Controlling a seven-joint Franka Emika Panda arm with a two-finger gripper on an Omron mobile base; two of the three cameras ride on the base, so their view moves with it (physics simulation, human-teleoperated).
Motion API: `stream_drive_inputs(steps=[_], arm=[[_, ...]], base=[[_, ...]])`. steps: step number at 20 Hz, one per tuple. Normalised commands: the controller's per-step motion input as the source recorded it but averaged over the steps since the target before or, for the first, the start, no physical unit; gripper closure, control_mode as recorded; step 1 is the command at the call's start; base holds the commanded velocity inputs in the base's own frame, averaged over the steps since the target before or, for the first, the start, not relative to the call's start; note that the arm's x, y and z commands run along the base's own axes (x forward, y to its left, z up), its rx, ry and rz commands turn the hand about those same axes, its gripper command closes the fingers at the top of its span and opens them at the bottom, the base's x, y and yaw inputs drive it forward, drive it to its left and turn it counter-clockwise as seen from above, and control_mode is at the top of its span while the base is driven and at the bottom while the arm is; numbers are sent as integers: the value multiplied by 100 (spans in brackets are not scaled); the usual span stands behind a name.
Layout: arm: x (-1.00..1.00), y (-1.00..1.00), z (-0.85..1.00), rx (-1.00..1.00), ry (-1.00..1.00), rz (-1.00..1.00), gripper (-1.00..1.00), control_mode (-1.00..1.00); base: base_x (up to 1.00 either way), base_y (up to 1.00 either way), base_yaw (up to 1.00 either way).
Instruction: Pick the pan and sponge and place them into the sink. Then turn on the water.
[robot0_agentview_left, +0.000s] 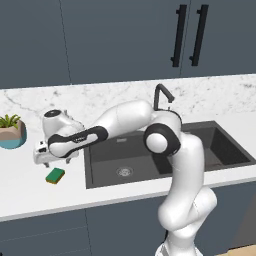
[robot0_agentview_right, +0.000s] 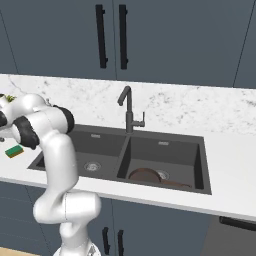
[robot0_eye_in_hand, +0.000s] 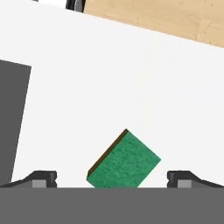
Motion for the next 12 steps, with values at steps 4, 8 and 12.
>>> stream_drive_inputs(steps=[4,8,12], arm=[[0,0,0,20,1,-22,-100,-100],[0,0,-1,12,0,-24,-100,-100],[-9,0,-14,2,-7,-22,-100,-100]], base=[[0,0,0],[0,0,0],[0,0,0]])
